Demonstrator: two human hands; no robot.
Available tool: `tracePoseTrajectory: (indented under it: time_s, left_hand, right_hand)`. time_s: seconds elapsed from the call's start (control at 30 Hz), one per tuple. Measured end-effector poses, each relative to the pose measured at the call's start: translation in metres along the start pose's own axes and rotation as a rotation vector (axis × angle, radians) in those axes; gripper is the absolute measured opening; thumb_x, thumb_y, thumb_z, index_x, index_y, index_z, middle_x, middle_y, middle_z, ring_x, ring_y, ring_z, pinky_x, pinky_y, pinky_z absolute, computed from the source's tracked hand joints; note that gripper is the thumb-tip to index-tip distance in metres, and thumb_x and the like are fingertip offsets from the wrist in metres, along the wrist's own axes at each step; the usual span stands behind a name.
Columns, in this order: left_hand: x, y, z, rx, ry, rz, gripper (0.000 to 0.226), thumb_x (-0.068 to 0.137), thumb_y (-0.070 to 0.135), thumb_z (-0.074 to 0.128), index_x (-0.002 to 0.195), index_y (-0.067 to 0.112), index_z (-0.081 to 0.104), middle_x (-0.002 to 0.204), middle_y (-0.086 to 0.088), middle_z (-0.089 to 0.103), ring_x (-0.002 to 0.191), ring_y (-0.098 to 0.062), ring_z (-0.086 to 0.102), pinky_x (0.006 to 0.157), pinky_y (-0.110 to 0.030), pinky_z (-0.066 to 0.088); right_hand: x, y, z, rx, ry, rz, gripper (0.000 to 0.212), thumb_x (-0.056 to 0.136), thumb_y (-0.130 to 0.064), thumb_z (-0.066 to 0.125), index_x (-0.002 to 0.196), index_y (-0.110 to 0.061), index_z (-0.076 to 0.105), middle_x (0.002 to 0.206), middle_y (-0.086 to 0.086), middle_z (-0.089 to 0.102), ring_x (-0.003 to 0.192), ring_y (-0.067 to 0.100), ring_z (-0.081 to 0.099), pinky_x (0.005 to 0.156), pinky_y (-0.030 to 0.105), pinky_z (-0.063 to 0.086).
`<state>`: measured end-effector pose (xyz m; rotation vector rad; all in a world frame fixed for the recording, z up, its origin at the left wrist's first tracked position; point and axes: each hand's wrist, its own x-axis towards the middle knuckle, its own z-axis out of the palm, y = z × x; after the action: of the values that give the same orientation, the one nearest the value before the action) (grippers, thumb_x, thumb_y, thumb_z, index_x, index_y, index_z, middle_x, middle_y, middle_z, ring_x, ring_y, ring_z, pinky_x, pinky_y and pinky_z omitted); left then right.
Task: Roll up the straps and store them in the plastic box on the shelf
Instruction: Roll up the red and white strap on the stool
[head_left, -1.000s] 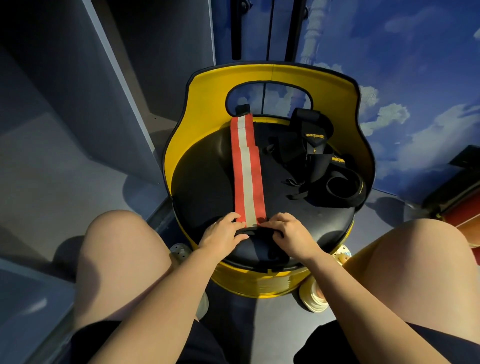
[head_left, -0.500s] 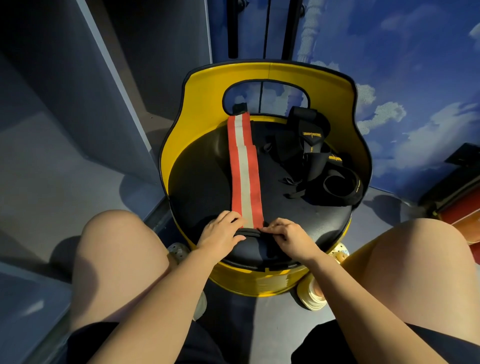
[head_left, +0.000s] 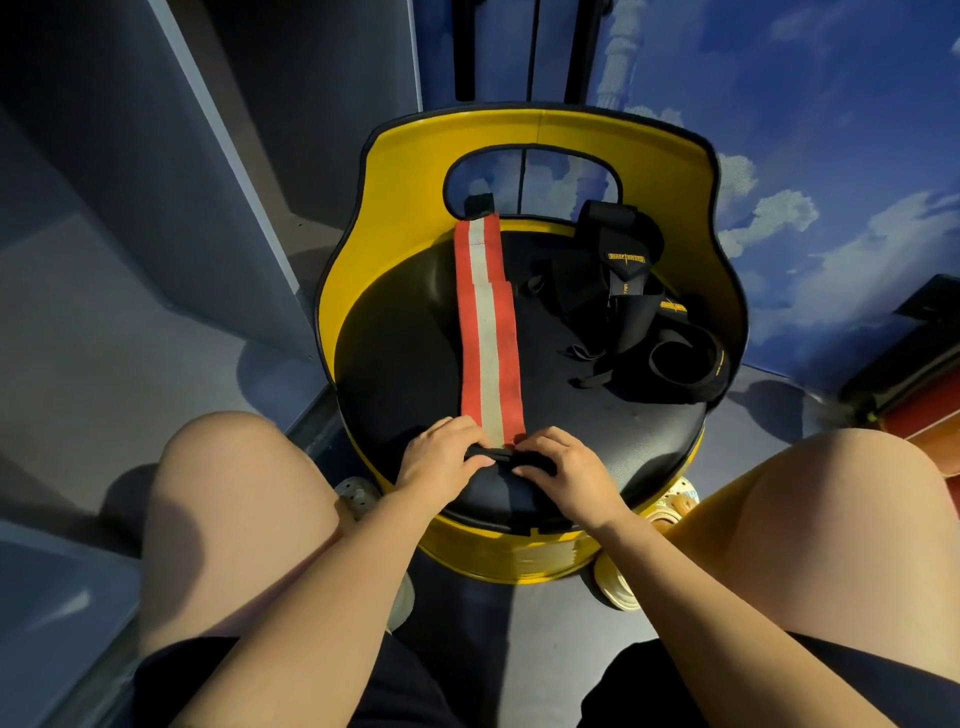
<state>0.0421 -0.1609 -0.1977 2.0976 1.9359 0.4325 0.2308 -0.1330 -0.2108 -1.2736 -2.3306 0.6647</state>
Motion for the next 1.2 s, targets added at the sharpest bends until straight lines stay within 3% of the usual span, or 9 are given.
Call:
tracePoseTrajectory:
  time_s: [0.13,0.2,0.33,0.5,0.67,0.8,0.93,1.07,1.2]
  left_hand:
    - [-0.001,-0.002,0.003,0.002,-0.002,0.032,0.025,0.089,0.035,0.059,0.105,0.017,0.064,0.106,0.006,0.057,0.104,-0.013,0.051,0.079,-0.028,0.043]
    - [-0.002,-0.003,0.005,0.003,0.002,0.048,0.025,0.09,0.035,0.058,0.106,0.016,0.063,0.107,0.005,0.056,0.104,-0.012,0.05,0.079,-0.027,0.043]
    - [-0.001,-0.005,0.005,-0.039,0.022,0.043,0.024,0.088,0.034,0.061,0.103,0.016,0.065,0.106,0.005,0.058,0.103,-0.013,0.052,0.081,-0.028,0.045]
    - [0.002,-0.004,0.006,-0.178,0.014,-0.051,0.023,0.087,0.028,0.064,0.104,0.013,0.069,0.106,0.002,0.062,0.104,-0.015,0.054,0.087,-0.028,0.045]
    - [0.004,-0.001,0.007,-0.342,-0.011,-0.17,0.015,0.089,0.024,0.061,0.1,0.016,0.066,0.103,0.0,0.064,0.097,-0.018,0.059,0.081,-0.028,0.045]
    - [0.006,0.002,0.007,-0.445,0.001,-0.292,0.012,0.089,0.026,0.061,0.085,0.015,0.061,0.098,0.004,0.056,0.093,-0.016,0.057,0.076,-0.029,0.046]
    - [0.01,0.001,0.012,-0.376,0.033,-0.323,0.017,0.089,0.027,0.06,0.08,0.014,0.058,0.101,0.002,0.049,0.1,-0.014,0.046,0.078,-0.025,0.044]
    - [0.015,0.003,0.01,-0.446,-0.015,-0.396,0.016,0.09,0.027,0.059,0.078,0.017,0.054,0.099,0.001,0.045,0.098,-0.017,0.052,0.074,-0.025,0.045]
    - [0.018,0.003,0.007,-0.435,-0.008,-0.398,0.014,0.09,0.026,0.058,0.08,0.017,0.055,0.096,0.001,0.046,0.088,-0.017,0.052,0.065,-0.021,0.037]
  right_hand:
    - [0.0,0.0,0.004,-0.043,0.026,-0.054,0.021,0.086,-0.022,0.065,0.104,-0.012,0.071,0.101,0.001,0.064,0.096,0.02,0.062,0.083,0.028,0.05]
    - [-0.001,0.004,0.005,-0.107,0.012,-0.117,0.025,0.083,-0.023,0.067,0.105,-0.01,0.07,0.097,0.003,0.064,0.089,0.024,0.063,0.076,0.033,0.055]
    - [0.0,0.004,0.008,-0.243,0.048,-0.204,0.033,0.08,-0.023,0.072,0.11,-0.011,0.067,0.094,0.003,0.064,0.079,0.024,0.061,0.066,0.032,0.054]
    - [0.004,-0.001,0.011,-0.145,0.106,-0.184,0.029,0.09,-0.029,0.053,0.105,-0.012,0.071,0.095,0.0,0.066,0.084,0.02,0.06,0.073,0.028,0.051]
    - [0.016,-0.001,0.008,-0.039,0.049,-0.043,0.022,0.093,-0.022,0.056,0.109,-0.015,0.068,0.097,0.003,0.066,0.094,0.023,0.057,0.082,0.032,0.047]
    - [0.023,-0.004,0.008,0.097,0.028,0.1,0.018,0.092,-0.022,0.057,0.104,-0.015,0.069,0.094,0.003,0.063,0.096,0.02,0.054,0.079,0.024,0.039]
    - [0.028,-0.007,0.007,0.16,0.054,0.191,0.02,0.09,-0.022,0.061,0.103,-0.012,0.072,0.095,-0.001,0.054,0.091,0.014,0.053,0.075,0.017,0.034]
    - [0.028,-0.009,0.01,0.141,0.104,0.178,0.017,0.089,-0.021,0.061,0.1,-0.014,0.072,0.098,0.0,0.059,0.093,0.014,0.056,0.079,0.022,0.042]
    - [0.021,-0.006,0.015,-0.028,0.129,-0.003,0.018,0.088,-0.023,0.063,0.102,-0.016,0.07,0.102,-0.002,0.061,0.098,0.016,0.055,0.08,0.027,0.047]
